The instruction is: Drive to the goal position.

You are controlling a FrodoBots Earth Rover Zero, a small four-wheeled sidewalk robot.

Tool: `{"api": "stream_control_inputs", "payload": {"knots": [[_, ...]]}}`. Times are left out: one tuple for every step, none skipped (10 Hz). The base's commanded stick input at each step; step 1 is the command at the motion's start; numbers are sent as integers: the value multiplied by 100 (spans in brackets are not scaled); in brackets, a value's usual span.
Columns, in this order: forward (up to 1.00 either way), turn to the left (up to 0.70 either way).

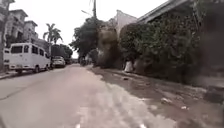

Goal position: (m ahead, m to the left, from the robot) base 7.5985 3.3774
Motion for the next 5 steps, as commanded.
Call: {"api": "stream_control_inputs", "payload": {"knots": [[85,0],[85,0],[85,0],[85,0],[85,0]]}}
